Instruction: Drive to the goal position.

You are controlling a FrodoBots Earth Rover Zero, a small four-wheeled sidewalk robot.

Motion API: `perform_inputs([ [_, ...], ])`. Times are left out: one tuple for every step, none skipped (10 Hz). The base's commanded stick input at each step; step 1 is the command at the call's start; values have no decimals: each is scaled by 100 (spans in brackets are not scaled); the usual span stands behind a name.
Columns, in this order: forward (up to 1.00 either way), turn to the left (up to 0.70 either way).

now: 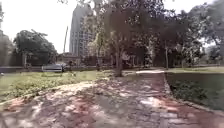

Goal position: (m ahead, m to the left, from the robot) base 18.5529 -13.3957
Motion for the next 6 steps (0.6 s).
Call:
perform_inputs([
  [70,0],
  [70,0],
  [70,0],
  [70,0],
  [70,0],
  [70,-5],
])
